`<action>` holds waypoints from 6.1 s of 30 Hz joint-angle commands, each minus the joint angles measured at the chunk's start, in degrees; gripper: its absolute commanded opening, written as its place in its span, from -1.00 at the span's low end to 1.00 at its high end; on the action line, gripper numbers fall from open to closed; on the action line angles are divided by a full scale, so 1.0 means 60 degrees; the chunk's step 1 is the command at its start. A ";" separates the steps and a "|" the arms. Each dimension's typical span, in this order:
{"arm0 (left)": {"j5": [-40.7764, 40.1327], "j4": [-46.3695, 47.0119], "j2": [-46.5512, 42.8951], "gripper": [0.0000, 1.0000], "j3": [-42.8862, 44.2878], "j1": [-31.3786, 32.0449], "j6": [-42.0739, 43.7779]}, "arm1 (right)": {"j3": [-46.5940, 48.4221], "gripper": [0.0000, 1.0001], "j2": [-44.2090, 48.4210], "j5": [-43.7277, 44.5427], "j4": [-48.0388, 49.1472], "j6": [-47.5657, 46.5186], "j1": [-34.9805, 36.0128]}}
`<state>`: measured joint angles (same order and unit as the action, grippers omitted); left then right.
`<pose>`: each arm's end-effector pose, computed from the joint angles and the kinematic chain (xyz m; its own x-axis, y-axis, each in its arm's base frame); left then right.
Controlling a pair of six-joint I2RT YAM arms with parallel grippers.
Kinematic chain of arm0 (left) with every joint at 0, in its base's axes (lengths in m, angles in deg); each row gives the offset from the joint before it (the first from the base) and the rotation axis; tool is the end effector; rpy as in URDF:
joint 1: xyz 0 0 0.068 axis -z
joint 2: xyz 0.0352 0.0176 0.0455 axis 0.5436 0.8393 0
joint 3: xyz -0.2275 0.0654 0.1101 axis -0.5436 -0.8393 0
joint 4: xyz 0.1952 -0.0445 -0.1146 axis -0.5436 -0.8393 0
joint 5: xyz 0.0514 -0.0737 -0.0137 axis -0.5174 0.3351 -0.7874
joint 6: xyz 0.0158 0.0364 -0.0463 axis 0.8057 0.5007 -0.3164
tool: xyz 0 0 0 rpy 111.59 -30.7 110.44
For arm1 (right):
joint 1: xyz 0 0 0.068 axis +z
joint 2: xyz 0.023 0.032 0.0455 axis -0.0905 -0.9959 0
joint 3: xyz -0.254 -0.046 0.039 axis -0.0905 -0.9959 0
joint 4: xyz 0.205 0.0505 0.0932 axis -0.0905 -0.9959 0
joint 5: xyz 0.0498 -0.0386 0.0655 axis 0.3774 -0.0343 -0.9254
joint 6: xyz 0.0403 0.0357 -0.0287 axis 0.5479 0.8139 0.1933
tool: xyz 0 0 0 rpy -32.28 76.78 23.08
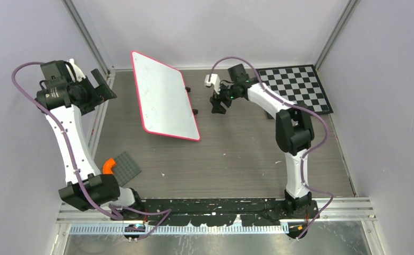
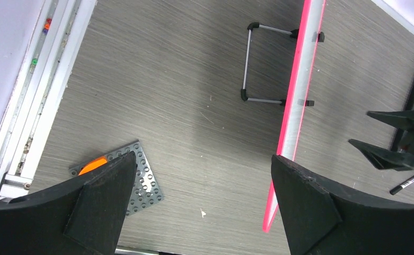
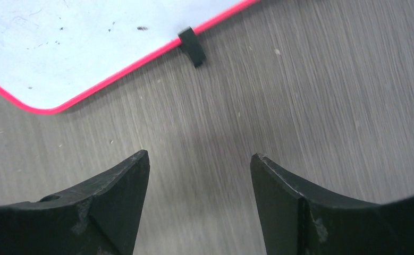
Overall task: Write a sentence on the whiteboard
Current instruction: Move the whiteboard to the center of the board, then open the whiteboard marker at the center of the board.
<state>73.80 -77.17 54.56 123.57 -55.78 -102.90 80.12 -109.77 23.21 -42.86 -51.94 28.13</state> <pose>0.2205 0.0804 0.4111 -0.5923 -0.5078 -0.6256 -0.3711 0.8611 -0.3475 0.3867 0.1929 0.2315 -0.1220 -0.6117 -0.7816 -0.9616 0.2680 -0.0596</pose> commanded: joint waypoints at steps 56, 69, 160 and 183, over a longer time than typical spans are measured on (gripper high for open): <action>0.0988 0.0085 -0.0671 0.98 -0.1531 -0.0854 0.0289 | -0.3833 -0.99 0.0927 0.2429 0.4905 0.1747 0.1746; 0.1599 0.0968 -0.1547 0.99 -0.2982 -0.0850 0.0374 | -0.8617 -1.00 0.4431 0.7703 0.6319 0.7276 0.3125; 0.0912 0.2577 -0.0755 0.99 -0.2320 0.1303 0.0553 | -0.3547 0.01 0.2845 0.8721 -0.1823 1.1827 -0.5666; 0.0577 0.1897 -0.0430 0.99 -0.1748 0.1304 0.0992 | -0.3900 -0.87 0.1423 0.7737 -0.2097 1.2628 -0.6115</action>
<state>77.19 -64.75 51.44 110.07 -48.20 -98.42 58.37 -102.29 71.49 -53.68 20.72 -7.25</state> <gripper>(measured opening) 0.996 0.139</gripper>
